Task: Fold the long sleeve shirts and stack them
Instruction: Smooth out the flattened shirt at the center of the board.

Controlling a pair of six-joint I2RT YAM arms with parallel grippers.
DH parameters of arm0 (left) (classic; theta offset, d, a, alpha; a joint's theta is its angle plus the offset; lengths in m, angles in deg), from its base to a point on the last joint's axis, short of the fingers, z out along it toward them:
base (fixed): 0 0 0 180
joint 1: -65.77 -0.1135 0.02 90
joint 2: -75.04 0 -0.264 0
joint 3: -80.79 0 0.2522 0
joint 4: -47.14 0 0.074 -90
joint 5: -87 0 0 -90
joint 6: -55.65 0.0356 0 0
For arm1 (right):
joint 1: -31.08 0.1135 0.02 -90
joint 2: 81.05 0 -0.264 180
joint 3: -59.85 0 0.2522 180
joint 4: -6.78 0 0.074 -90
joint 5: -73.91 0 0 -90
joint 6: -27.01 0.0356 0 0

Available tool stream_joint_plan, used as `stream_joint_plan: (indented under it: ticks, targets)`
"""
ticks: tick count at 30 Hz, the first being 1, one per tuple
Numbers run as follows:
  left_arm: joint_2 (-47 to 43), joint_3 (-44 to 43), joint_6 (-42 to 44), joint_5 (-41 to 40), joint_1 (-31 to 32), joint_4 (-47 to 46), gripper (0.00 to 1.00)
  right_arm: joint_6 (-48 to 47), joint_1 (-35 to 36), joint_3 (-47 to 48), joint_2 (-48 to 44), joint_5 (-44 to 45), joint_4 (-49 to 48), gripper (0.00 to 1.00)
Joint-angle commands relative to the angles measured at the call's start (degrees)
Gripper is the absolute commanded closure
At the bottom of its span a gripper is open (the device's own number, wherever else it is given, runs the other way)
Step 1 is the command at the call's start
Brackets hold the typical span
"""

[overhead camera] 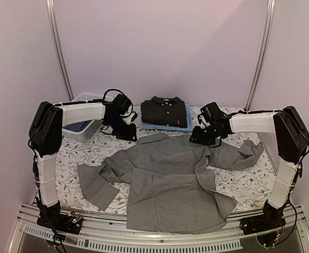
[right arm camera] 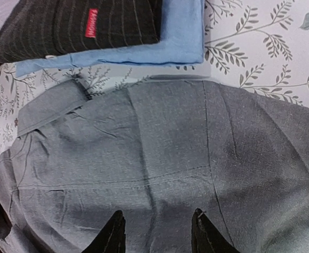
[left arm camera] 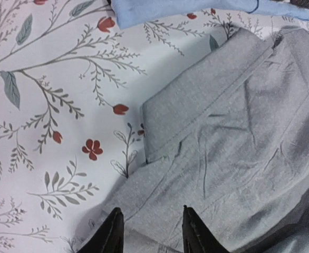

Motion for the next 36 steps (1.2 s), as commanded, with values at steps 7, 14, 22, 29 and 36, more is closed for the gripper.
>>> stream_joint_plan:
  ticks: [7,14,22,29,36]
  targets:
    - [10.4,-7.9,4.1,2.7,-2.3,-3.5,0.51,-0.9,-2.0,-6.2,5.9,-0.9,-3.8,0.6]
    - [13.5,-8.3,3.7,7.5,-2.0,-5.0,0.48,-0.1,-2.0,-11.5,4.3,-1.5,-6.0,0.58]
    - [14.8,-8.6,3.7,7.2,-0.5,-5.4,0.67,-4.6,-2.0,-5.0,0.4,4.9,-3.2,0.48]
    - [14.3,-9.5,4.1,6.6,0.0,-5.4,0.95,-13.0,-2.0,6.3,5.8,11.4,-1.8,0.39]
    - [13.6,-10.9,4.5,5.9,1.0,-5.5,1.0,-17.4,-2.0,11.8,14.5,8.6,-2.1,0.35]
